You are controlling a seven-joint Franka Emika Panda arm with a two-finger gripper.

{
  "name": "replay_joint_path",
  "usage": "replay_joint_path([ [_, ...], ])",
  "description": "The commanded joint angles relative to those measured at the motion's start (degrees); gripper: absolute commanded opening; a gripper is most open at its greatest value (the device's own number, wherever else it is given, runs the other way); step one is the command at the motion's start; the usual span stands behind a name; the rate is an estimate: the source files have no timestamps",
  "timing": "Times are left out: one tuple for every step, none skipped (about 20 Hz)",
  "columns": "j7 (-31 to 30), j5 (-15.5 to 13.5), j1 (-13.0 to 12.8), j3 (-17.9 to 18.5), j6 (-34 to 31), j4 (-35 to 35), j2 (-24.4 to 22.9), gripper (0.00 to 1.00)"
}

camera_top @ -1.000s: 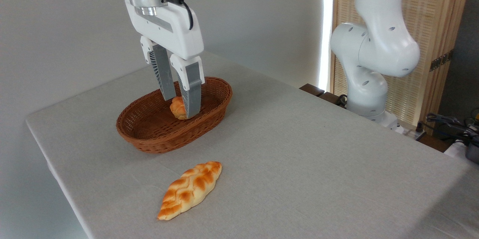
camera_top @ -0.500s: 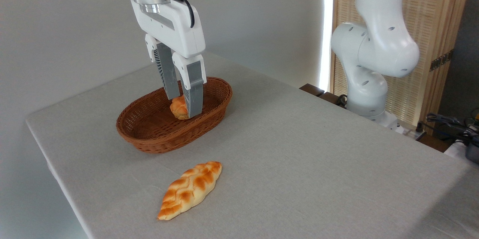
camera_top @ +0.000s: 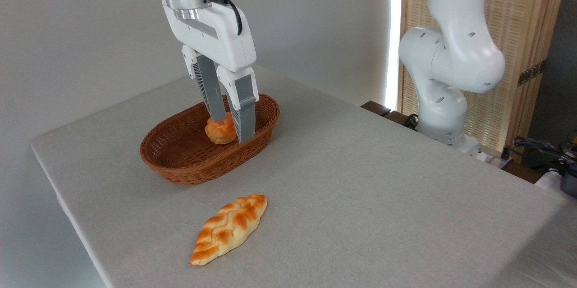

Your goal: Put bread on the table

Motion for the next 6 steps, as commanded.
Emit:
replay_joint_path([
  [-0.9,0.9,-0.1,0.5,-0.9,-0.4,-0.6,1.0],
  [-0.9,0.9,-0.1,0.5,-0.9,-0.4,-0.7,1.0],
  [-0.8,0.7,-0.1,0.6,-0.9,-0.4,-0.6,1.0],
  [-0.9,0.7,-0.1,0.6,-0.8,-0.3,-0.6,1.0],
  [-1.0,0.4,0.0,0.6,-0.8,-0.3,-0.6,1.0],
  [-1.4,0.3,0.0,0.6,-0.7,-0.3,-0.6,1.0],
])
